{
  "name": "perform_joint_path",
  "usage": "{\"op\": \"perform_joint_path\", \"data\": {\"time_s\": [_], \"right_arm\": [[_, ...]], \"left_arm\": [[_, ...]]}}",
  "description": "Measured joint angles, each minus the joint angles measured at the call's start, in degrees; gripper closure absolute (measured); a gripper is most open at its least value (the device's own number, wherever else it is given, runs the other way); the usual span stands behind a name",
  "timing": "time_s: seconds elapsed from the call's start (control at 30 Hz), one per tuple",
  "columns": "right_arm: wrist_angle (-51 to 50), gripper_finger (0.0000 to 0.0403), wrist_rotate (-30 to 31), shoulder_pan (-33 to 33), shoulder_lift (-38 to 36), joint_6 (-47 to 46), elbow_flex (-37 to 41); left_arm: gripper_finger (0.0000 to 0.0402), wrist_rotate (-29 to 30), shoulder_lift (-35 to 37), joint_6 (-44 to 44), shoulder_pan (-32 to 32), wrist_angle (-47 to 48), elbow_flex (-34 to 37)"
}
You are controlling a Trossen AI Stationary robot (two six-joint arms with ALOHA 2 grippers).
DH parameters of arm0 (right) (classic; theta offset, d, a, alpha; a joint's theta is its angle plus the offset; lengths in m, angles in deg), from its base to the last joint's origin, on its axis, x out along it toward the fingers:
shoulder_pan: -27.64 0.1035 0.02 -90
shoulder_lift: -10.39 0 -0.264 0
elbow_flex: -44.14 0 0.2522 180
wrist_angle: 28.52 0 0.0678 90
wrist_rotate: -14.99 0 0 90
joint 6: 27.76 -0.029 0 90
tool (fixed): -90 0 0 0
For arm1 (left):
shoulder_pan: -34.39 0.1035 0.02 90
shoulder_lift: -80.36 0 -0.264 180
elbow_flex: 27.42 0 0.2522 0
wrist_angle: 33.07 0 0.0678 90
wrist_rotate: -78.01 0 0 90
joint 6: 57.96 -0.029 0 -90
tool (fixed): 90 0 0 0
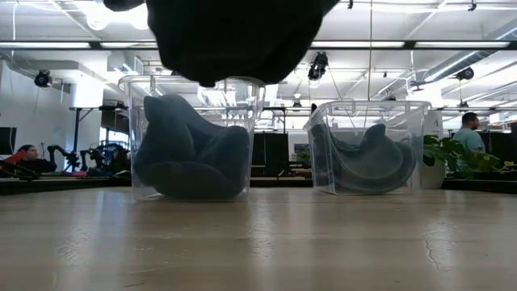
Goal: Pick & Place hat
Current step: Put the blue cap into the left transparent bin
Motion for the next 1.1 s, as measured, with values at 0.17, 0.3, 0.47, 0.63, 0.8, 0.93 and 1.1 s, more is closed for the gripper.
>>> {"op": "perform_joint_path", "data": {"time_s": [0.17, 0.3, 0.47, 0.63, 0.8, 0.93, 1.1], "right_arm": [[3.13, 0.0387, -7.02, 0.38, 2.19, -0.64, 0.38], [4.51, 0.0387, -12.74, 0.39, 5.70, 0.02, 0.41], [4.91, 0.0387, -12.83, 0.38, 10.36, -1.94, 0.41], [4.78, 0.0387, -12.61, 0.41, 13.39, -6.20, 0.42], [5.20, 0.0387, -12.61, 0.79, 14.00, -9.32, 0.41], [5.34, 0.0387, -12.30, 1.26, 13.88, -10.74, 0.41], [5.29, 0.0387, -12.14, 2.11, 13.74, -10.87, 0.41]], "left_arm": [[0.0248, -8.98, -5.34, -1.02, -0.86, -1.42, 2.34], [0.0248, -13.24, -11.06, -3.47, -1.68, -4.78, 4.72], [0.0248, -15.63, -19.10, -4.96, -3.14, -7.90, 5.19], [0.0248, -14.86, -26.57, -7.76, -4.14, -15.55, 5.50], [0.0248, -15.78, -33.02, -8.43, -4.13, -27.48, 5.28], [0.0248, -15.85, -36.17, -7.71, -4.08, -31.88, 5.60], [0.0248, -15.76, -34.73, -6.11, -4.04, -25.83, 4.17]]}}
